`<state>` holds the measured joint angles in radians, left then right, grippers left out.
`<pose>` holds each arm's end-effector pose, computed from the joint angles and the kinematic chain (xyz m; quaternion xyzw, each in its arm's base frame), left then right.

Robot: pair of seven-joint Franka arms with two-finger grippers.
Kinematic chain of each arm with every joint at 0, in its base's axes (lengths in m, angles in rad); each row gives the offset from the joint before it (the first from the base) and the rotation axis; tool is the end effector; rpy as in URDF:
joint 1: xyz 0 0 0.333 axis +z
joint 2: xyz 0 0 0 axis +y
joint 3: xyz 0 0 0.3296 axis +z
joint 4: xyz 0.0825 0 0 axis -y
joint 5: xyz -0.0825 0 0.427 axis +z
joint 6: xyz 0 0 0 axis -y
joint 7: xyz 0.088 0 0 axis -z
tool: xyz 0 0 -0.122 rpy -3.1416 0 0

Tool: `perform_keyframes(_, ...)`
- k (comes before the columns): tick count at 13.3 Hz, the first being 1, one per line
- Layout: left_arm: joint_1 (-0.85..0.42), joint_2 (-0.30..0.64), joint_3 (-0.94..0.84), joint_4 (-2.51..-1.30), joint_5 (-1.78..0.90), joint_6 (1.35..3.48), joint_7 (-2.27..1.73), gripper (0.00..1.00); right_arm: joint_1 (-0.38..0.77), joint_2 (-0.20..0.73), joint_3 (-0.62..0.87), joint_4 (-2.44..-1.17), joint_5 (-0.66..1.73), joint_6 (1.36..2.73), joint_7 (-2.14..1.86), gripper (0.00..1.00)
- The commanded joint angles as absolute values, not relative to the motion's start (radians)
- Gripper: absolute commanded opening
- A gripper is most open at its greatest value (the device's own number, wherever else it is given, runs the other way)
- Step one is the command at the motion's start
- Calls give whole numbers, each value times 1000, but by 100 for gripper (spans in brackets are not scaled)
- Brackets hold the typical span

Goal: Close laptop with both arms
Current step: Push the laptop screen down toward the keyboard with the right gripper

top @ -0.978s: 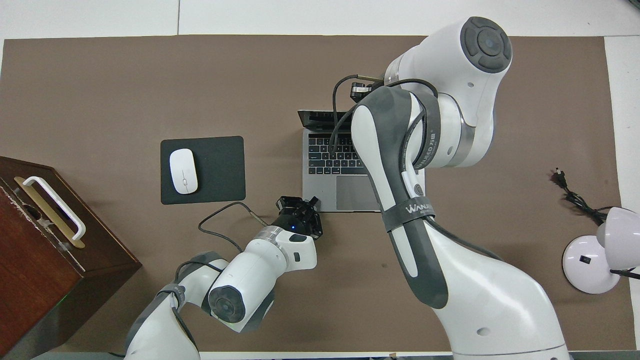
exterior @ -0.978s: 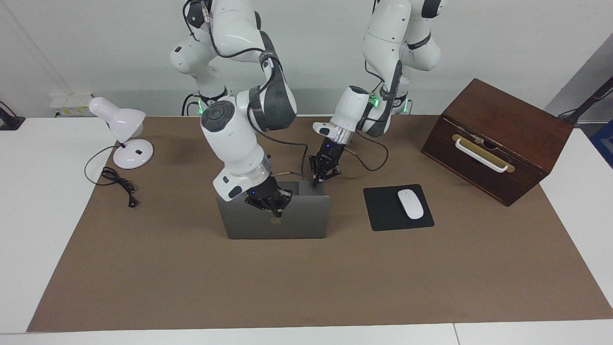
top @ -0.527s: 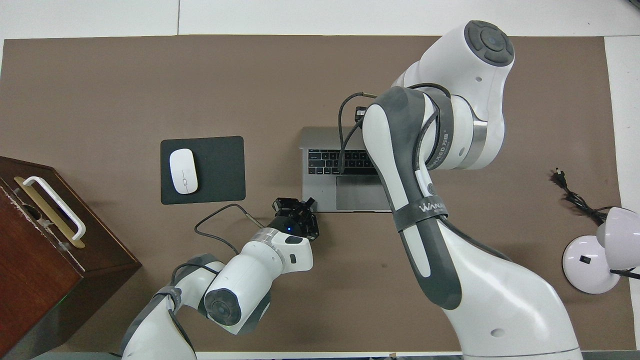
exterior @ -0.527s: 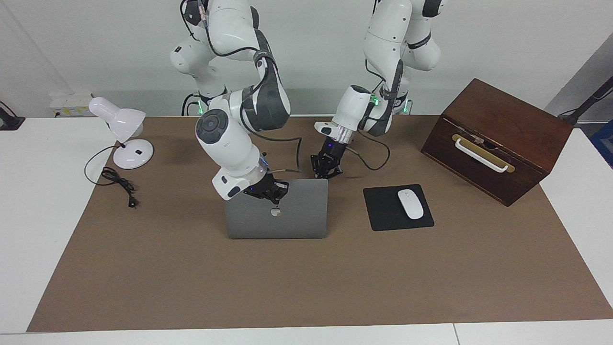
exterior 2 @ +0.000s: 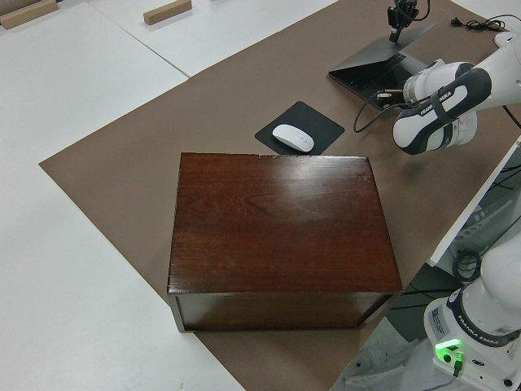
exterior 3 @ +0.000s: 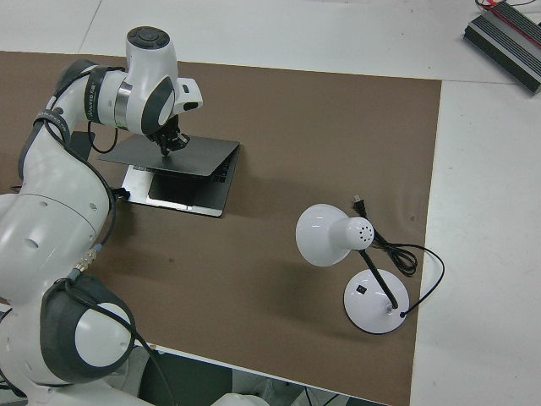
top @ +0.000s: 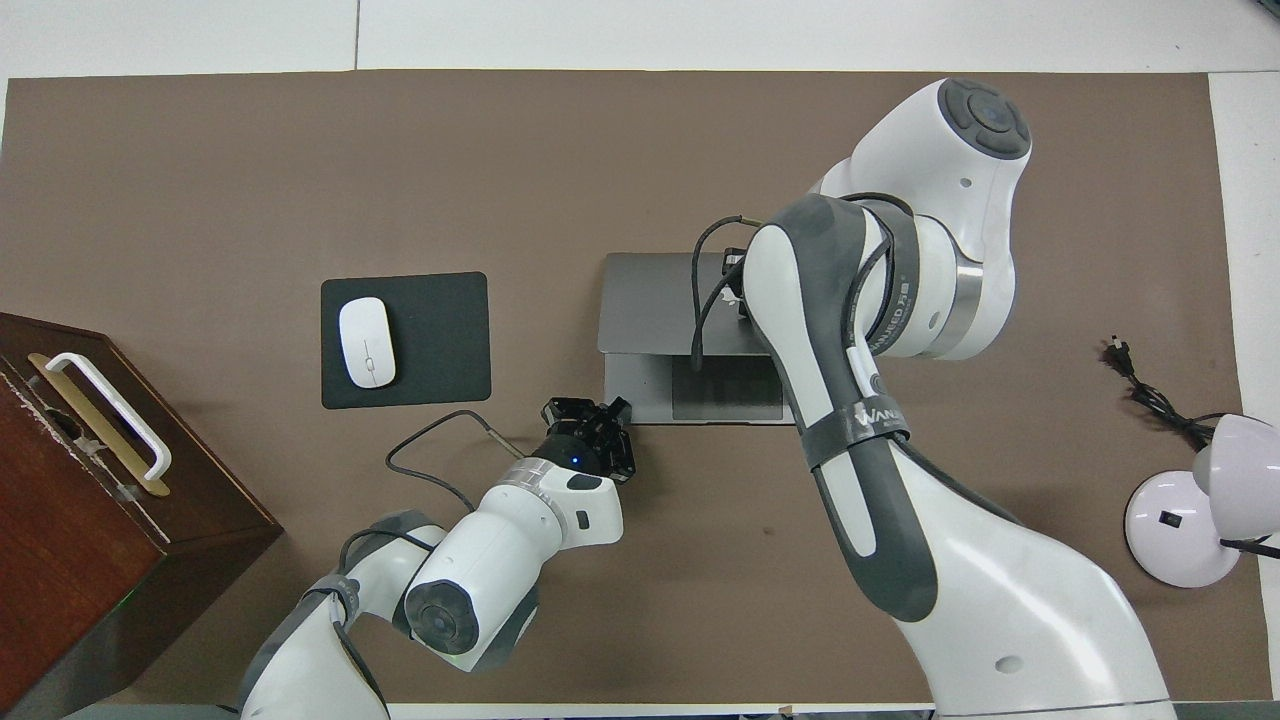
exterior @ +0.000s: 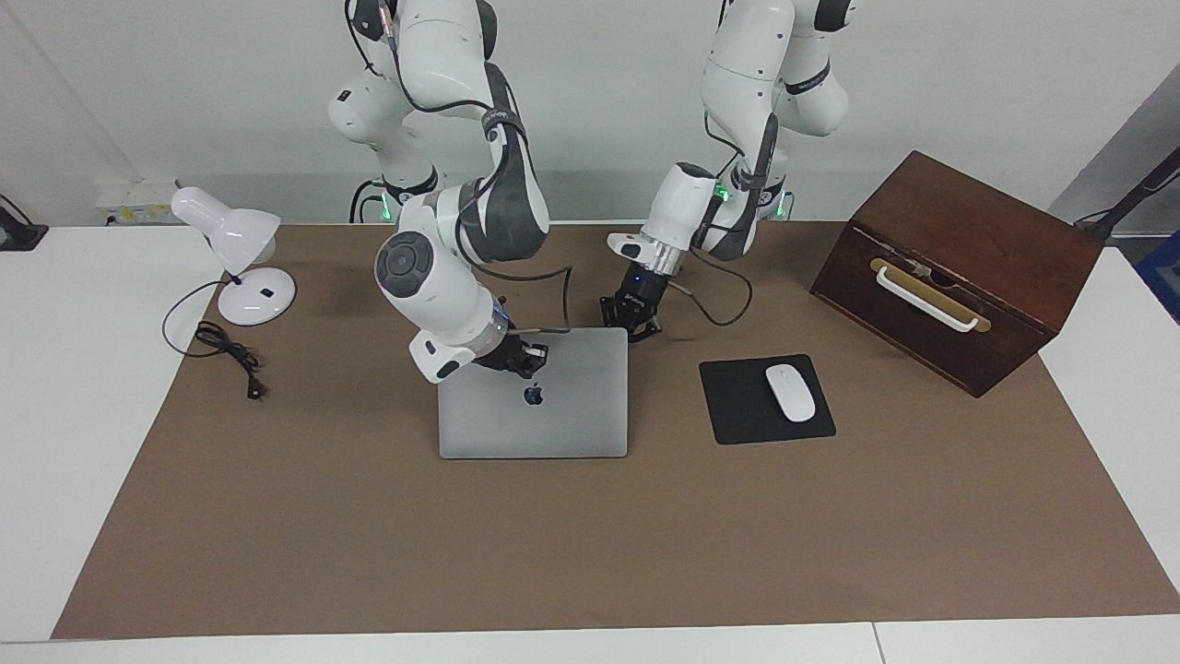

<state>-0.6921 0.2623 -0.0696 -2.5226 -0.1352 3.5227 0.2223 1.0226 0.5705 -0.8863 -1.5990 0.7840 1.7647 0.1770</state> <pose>0.4005 -0.3591 0.2272 0.8540 -0.3761 0.3445 0.1027 0.6581 0.2449 0.3640 -0.9781 0.1114 0.1046 0.1414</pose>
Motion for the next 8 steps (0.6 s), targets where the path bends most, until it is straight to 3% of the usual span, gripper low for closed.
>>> perform_keyframes(1,-698,282,-63,-2594,-146,3501,207,0,1037,529,-890,-1663,795,1773,181,0)
perform_keyframes(8,-698,287,-63,-2594,-147,3501,206,0,1039,529,-890,-1690,660,1756,170,0)
